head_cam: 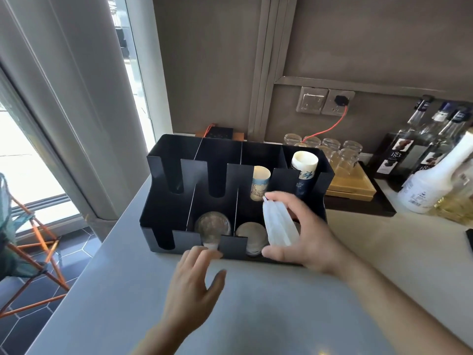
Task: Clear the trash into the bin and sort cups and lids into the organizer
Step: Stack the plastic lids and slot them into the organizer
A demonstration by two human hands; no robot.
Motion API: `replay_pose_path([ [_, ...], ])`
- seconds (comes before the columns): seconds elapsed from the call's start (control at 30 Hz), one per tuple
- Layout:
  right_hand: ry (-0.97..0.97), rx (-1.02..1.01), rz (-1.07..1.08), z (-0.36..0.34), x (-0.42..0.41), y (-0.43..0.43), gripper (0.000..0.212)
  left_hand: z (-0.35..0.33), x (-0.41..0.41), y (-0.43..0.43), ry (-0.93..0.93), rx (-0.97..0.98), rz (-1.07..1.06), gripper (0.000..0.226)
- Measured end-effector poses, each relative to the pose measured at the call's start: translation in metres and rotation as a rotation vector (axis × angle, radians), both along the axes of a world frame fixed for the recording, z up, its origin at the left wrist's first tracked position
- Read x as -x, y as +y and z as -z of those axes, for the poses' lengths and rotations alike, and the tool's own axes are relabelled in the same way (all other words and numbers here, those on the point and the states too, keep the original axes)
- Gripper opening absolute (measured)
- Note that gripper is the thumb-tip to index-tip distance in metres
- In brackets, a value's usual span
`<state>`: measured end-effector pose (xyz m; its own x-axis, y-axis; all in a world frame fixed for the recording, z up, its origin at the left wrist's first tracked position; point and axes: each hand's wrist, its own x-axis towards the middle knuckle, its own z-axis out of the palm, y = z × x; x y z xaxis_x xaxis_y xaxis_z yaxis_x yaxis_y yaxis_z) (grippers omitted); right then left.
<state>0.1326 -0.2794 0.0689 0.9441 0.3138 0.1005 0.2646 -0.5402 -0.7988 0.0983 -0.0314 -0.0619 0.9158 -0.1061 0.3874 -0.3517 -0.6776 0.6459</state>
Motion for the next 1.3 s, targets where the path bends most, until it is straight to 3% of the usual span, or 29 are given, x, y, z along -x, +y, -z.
replay_pose_path([
  [0.07, -0.119, 0.256, -0.039, -0.01, -0.025, 0.002, 0.09, 0.023, -0.002, 0.02, 0.008, -0.319, -0.028, 0.032],
  [0.13, -0.192, 0.448, -0.098, -0.011, -0.046, 0.006, 0.089, 0.038, -0.002, 0.031, 0.097, -0.42, -0.097, 0.036],
  [0.33, -0.322, 0.864, -0.275, 0.008, -0.084, 0.015, 0.084, 0.067, -0.002, 0.039, 0.094, -0.461, -0.14, 0.035],
  [0.47, -0.356, 1.0, -0.344, 0.011, -0.094, 0.02, 0.083, 0.067, -0.003, 0.037, 0.075, -0.481, -0.159, 0.034],
  [0.8, -0.263, 1.005, -0.285, 0.023, -0.093, 0.025, 0.097, 0.057, -0.003, 0.037, 0.138, -0.527, -0.144, 0.04],
  [1.13, -0.221, 0.998, -0.274, 0.036, -0.088, 0.033, 0.071, 0.056, -0.003, 0.037, 0.135, -0.536, -0.146, 0.04],
  [1.3, -0.257, 0.979, -0.248, 0.041, -0.087, 0.035, 0.076, 0.054, -0.003, 0.036, 0.131, -0.542, -0.145, 0.041],
])
